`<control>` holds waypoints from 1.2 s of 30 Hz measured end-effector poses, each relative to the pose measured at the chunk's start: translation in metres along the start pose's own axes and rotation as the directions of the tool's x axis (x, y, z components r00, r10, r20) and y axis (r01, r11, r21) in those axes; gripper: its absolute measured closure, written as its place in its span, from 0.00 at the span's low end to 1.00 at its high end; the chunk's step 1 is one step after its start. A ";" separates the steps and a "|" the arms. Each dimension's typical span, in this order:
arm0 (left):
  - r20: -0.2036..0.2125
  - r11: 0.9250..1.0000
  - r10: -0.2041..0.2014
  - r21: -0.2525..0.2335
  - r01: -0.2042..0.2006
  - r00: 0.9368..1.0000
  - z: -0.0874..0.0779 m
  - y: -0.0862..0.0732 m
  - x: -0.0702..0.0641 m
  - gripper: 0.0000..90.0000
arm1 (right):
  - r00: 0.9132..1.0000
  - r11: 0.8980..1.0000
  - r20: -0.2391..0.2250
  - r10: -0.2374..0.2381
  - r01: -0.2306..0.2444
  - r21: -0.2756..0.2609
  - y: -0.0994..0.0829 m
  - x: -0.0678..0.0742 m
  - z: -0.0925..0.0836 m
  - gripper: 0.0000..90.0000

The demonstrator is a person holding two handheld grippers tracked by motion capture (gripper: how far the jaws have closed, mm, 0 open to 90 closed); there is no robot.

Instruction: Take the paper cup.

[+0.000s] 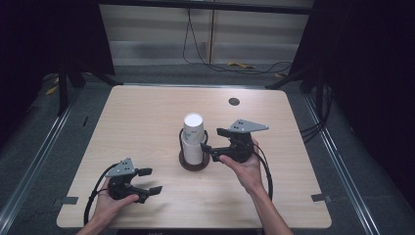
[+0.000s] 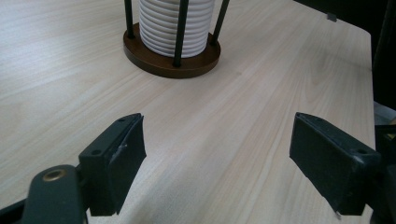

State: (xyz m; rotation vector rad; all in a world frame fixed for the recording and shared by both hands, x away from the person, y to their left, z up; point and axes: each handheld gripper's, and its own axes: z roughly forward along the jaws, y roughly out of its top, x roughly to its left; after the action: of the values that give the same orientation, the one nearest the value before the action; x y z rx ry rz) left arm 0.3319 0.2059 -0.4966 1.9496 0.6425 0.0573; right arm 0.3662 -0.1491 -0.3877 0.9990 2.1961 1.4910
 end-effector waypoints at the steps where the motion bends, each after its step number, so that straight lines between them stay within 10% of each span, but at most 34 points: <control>1: 0.000 1.000 0.000 0.000 0.000 1.000 0.000 0.000 0.000 0.20 | 1.000 1.000 0.000 0.000 0.000 0.000 0.000 0.000 0.000 0.19; 36: -0.016 0.999 0.009 0.043 -0.009 1.000 0.004 -0.002 0.002 0.20 | 0.999 0.996 -0.006 -0.045 0.045 0.082 0.037 -0.002 0.057 0.31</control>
State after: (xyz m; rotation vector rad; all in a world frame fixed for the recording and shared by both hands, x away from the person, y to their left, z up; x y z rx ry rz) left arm 0.3340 0.2042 -0.5008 1.9955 0.6506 0.0656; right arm 0.4152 -0.1031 -0.3783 0.9652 2.2842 1.3950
